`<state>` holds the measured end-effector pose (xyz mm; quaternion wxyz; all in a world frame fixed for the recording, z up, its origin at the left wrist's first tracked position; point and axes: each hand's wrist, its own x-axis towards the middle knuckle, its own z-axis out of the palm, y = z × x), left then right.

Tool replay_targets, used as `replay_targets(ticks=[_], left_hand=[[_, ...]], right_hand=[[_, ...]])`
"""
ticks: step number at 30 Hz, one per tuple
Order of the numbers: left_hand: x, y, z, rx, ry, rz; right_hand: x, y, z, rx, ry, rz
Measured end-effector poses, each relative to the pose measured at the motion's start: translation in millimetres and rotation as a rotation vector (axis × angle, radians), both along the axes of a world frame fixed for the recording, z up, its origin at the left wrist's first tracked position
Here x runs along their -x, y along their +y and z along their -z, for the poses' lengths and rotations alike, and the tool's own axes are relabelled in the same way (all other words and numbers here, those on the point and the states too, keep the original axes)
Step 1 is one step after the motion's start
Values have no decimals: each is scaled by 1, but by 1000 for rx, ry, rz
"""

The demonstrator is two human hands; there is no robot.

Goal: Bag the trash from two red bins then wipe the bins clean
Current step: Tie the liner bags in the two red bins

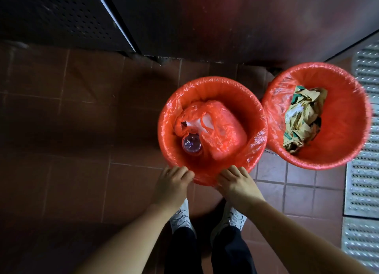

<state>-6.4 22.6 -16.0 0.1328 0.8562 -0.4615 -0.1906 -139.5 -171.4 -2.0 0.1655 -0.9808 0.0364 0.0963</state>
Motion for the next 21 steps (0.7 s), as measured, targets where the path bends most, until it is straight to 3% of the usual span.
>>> replay_targets(ticks=[15,21], left_hand=[[-10,-21,0,-76,-8,-90],[10,-10,-3,5,61,57]], right_hand=[[10,4,7,18,61,-75],[6,14,7,35,42,-23]])
